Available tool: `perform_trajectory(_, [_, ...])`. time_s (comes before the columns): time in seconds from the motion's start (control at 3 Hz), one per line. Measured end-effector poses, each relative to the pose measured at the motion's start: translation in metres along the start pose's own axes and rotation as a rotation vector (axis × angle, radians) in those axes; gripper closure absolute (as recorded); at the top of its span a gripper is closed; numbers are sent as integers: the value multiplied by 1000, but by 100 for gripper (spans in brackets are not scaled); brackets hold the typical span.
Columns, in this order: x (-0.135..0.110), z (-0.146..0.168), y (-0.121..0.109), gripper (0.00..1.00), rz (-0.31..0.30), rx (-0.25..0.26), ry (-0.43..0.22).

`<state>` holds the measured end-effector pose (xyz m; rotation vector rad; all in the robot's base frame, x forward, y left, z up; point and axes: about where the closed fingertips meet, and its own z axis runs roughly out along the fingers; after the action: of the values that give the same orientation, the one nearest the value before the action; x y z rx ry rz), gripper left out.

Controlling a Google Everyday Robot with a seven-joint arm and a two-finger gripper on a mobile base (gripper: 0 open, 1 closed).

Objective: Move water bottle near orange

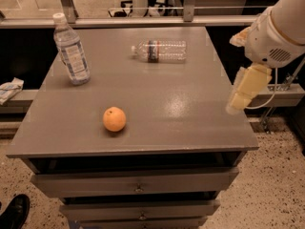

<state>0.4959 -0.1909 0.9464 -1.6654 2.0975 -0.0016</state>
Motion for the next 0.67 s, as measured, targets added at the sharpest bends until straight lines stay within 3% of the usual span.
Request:
perform_trajectory(0.33, [-13,31,-34,0,-2,28,-100])
perform_trajectory(0.67, [-38,56,-82,0,-1,72,-228])
